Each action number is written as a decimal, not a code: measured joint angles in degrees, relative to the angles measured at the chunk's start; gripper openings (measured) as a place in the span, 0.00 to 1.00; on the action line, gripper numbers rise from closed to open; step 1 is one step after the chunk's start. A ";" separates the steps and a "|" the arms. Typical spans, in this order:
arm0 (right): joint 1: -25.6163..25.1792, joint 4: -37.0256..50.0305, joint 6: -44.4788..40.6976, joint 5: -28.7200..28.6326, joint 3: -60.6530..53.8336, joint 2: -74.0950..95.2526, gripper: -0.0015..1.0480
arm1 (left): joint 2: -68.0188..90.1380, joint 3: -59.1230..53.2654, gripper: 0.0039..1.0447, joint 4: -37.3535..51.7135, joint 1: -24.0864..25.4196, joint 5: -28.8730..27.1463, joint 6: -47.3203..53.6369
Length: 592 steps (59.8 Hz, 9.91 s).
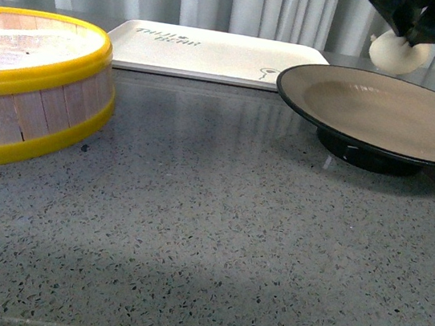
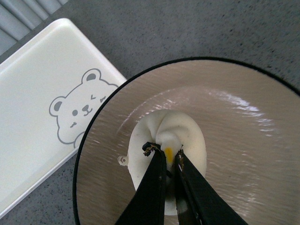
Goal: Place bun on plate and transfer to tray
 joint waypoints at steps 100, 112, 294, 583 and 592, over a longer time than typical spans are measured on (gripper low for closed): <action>0.00 0.00 0.02 0.00 0.00 0.00 0.92 | -1.05 -0.83 0.94 -2.49 0.48 3.32 -7.96; 0.00 0.00 0.00 0.00 0.02 0.00 0.92 | -7.69 -5.53 0.94 1.03 1.09 6.21 -9.46; 0.00 0.00 0.00 0.00 0.00 0.00 0.92 | -122.64 -116.67 0.52 27.10 43.50 17.86 -11.78; 4.74 1.18 66.66 -29.11 123.56 139.25 0.03 | -122.66 -116.67 0.94 27.10 43.50 17.88 -11.74; 5.07 0.59 66.14 -28.57 123.25 138.86 0.03 | -122.66 -116.67 0.94 27.10 43.50 17.86 -11.76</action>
